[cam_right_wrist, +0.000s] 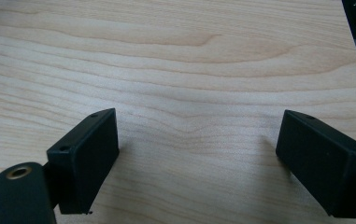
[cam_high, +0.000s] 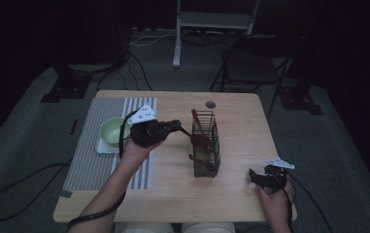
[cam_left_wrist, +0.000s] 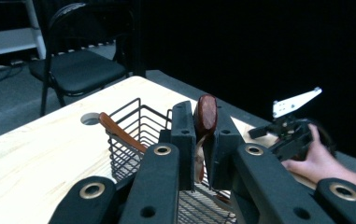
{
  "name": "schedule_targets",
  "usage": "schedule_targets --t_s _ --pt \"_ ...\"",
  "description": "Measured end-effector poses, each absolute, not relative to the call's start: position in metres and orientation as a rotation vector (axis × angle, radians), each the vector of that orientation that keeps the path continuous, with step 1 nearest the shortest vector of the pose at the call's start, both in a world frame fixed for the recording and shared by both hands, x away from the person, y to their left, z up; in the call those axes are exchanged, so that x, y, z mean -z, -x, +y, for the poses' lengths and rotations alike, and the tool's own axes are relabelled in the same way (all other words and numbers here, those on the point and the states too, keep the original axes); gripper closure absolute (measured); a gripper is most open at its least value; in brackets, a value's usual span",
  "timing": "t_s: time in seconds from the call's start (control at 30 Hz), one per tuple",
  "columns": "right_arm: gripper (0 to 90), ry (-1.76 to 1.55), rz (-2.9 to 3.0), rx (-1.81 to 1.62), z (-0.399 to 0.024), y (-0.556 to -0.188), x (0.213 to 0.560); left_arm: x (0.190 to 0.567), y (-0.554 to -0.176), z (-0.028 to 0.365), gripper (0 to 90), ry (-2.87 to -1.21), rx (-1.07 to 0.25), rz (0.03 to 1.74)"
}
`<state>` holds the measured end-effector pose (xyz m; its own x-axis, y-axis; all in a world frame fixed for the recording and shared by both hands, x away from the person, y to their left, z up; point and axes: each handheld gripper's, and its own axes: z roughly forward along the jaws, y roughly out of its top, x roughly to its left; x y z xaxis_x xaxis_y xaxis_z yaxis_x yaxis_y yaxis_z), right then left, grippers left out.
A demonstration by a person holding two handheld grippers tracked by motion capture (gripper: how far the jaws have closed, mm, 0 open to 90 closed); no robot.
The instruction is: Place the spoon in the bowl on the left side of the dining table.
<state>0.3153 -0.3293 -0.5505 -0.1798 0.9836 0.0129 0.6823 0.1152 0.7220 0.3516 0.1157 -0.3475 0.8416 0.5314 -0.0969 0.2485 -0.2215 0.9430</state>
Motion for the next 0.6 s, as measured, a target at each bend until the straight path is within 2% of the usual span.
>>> schedule_targets --t_s 0.6 --pt "12.4 -1.612 1.922 -0.832 -0.329 -0.315 0.55 0.331 -0.349 0.161 83.6 -1.71 -0.386 0.676"
